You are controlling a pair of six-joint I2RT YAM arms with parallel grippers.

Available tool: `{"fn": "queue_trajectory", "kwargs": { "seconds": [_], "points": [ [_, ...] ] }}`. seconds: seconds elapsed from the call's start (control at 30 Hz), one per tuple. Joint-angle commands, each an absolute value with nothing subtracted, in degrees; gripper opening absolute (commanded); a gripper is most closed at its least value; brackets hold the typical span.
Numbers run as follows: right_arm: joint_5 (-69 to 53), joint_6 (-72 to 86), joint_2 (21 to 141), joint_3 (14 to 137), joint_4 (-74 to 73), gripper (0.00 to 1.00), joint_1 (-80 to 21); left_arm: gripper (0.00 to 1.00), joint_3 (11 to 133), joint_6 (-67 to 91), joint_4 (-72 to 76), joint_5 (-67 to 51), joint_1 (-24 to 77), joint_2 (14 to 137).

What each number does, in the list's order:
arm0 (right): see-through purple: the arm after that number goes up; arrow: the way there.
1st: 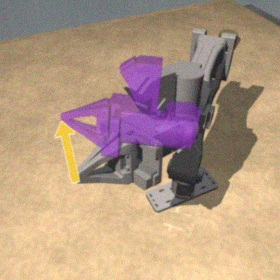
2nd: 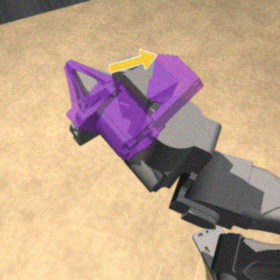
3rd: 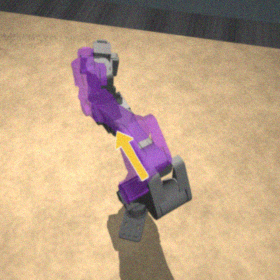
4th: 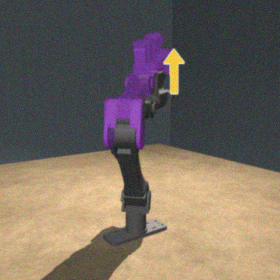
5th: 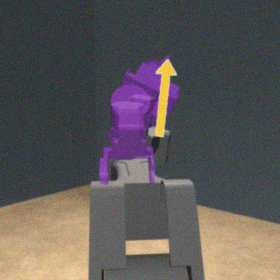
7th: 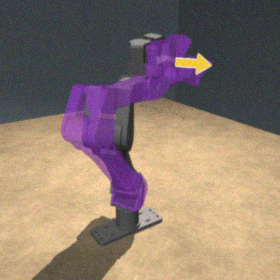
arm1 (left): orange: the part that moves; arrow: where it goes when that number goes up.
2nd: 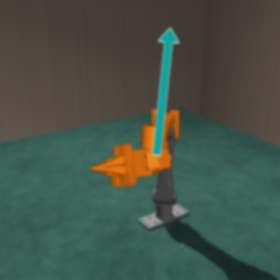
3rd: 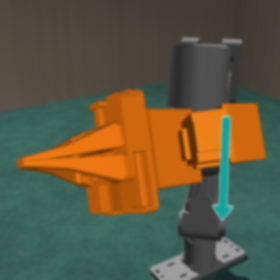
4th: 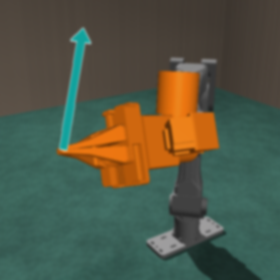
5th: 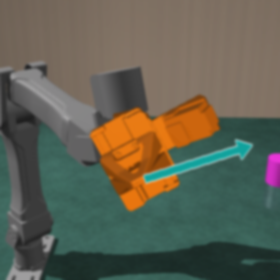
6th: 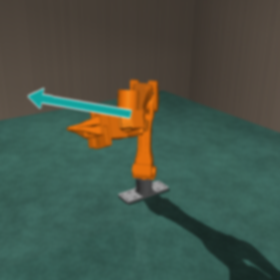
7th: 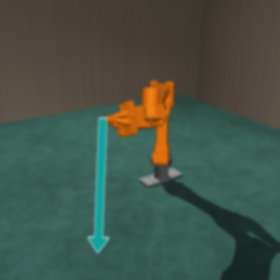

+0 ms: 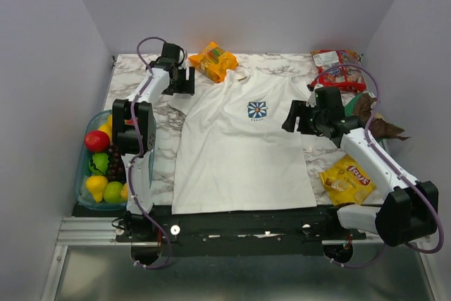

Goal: Pin the brooch onto the clothing

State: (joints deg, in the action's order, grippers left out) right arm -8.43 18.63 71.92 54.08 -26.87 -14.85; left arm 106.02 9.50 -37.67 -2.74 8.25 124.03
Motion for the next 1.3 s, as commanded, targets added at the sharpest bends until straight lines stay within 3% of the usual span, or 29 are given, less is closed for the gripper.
{"fn": "queue_trajectory", "kwargs": {
  "seconds": [0.0,0.03,0.07,0.13,0.23,0.27,0.33,0.77,1.07,1.27],
  "points": [
    [-7.0,18.9,70.9,53.3,-28.4,0.79,-15.0,0.87,104.4,9.4,-38.0,-7.1,7.7,124.7],
    [-7.1,19.0,71.1,53.3,-28.3,0.79,-15.0,0.83,104.4,9.4,-38.1,-7.1,7.6,125.2],
    [-7.2,19.2,71.8,53.4,-28.4,0.79,-14.9,0.71,104.6,9.3,-38.2,-7.4,7.7,125.8],
    [-7.6,19.7,72.1,53.3,-28.3,0.79,-15.0,0.58,104.9,9.5,-38.4,-8.2,7.7,126.1],
    [-8.4,20.4,70.8,51.4,-27.5,0.79,-15.0,0.24,103.8,8.3,-37.4,-7.7,7.6,124.8],
    [-8.6,20.3,70.5,51.0,-27.5,0.79,-15.0,0.08,101.7,8.0,-36.3,-7.0,7.6,122.8],
    [-8.6,20.2,69.5,49.9,-27.7,0.79,-15.0,0.00,99.3,6.9,-33.2,-5.8,7.4,120.3],
    [-8.6,22.9,74.9,44.7,-23.5,0.79,-15.0,0.00,83.6,2.1,-19.0,13.0,7.1,103.7],
    [-0.7,25.2,75.8,43.3,-26.2,0.79,-15.0,0.00,84.5,1.8,-21.1,22.6,7.2,104.9],
    [4.4,27.3,77.0,42.9,-27.3,0.79,-15.1,0.00,85.1,2.8,-23.6,22.9,7.8,104.8]
  ]
}}
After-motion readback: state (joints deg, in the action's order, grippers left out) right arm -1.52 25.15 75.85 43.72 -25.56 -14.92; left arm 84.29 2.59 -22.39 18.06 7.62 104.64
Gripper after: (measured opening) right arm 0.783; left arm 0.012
